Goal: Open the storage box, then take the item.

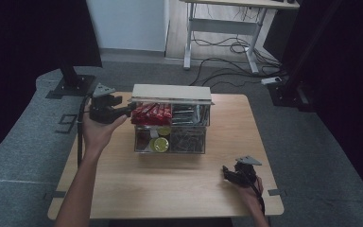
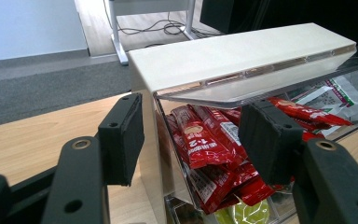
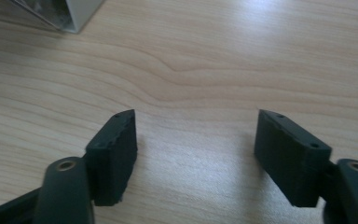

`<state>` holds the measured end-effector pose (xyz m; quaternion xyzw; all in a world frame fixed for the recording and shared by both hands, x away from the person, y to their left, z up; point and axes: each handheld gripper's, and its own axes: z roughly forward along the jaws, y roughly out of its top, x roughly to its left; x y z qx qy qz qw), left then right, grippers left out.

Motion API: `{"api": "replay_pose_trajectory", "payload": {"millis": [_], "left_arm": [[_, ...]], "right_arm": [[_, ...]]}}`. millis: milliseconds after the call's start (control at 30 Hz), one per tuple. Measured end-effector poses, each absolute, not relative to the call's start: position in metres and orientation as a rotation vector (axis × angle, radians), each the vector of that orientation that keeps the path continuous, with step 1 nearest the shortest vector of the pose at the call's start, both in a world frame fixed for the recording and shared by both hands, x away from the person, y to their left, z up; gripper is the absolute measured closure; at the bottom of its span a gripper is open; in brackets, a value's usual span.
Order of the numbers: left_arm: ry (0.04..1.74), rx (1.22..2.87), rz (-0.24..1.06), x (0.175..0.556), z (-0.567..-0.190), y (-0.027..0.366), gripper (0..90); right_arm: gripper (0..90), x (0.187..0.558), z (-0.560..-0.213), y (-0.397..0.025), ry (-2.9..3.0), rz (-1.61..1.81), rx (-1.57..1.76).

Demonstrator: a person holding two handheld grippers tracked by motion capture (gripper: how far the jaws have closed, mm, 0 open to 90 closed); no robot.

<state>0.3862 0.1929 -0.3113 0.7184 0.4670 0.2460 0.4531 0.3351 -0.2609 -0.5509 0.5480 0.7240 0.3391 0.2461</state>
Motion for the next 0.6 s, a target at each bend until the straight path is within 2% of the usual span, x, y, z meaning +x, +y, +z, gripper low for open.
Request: {"api": "replay_pose_trajectory", "payload": {"millis": [233,600], "left_arm": [[1.152,1.776,0.607,0.386,-0.312,0.192,40.8],[1.153,1.778,0.608,0.387,-0.311,0.191,40.8]], "right_arm": [[39.6,0.330,-0.524,-0.252,1.928,1.065,1.404],[45.4,0.323,-0.473,-0.240,1.872,1.251,1.300]]}}
